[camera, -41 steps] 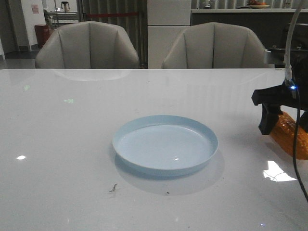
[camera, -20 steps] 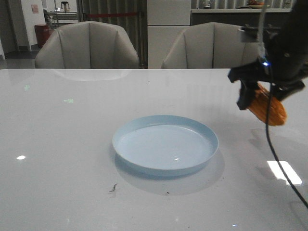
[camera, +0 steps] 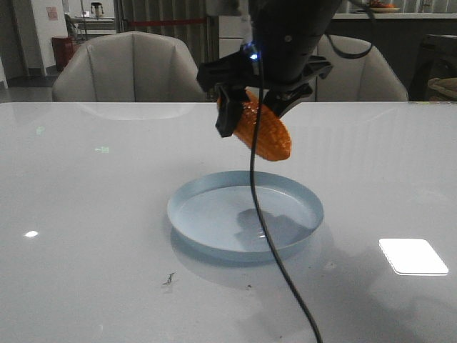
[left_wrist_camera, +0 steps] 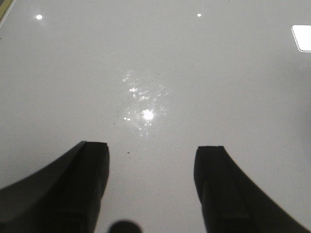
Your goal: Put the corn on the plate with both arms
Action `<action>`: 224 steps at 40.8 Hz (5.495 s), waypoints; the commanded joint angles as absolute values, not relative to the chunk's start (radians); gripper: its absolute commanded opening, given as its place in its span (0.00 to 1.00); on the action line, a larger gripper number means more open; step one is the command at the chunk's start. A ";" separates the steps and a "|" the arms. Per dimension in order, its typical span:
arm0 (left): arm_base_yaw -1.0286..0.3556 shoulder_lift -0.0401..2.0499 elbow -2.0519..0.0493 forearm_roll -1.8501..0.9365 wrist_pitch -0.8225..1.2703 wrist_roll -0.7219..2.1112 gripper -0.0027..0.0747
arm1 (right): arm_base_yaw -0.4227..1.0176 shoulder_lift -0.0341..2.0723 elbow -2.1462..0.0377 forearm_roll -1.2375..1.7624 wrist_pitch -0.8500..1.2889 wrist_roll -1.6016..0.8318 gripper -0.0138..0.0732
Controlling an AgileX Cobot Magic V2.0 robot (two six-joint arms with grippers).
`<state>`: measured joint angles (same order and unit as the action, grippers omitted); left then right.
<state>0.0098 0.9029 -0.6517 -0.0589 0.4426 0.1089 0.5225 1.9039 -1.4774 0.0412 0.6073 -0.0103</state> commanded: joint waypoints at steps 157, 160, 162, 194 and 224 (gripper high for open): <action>-0.049 0.310 -0.469 -0.062 0.311 0.108 0.16 | 0.016 0.710 -0.639 0.054 0.493 -0.086 0.87; -0.054 0.256 -0.422 -0.069 0.311 0.108 0.16 | 0.016 0.710 -0.639 0.054 0.493 -0.086 0.87; -0.054 0.225 -0.389 -0.069 0.311 0.108 0.16 | 0.016 0.710 -0.639 0.054 0.493 -0.086 0.87; -0.056 -0.020 0.048 -0.069 -0.034 0.108 0.16 | 0.016 0.710 -0.638 0.054 0.495 -0.086 0.87; -0.056 -0.024 0.048 -0.069 -0.024 0.108 0.16 | 0.016 0.710 -0.638 0.054 0.496 -0.086 0.87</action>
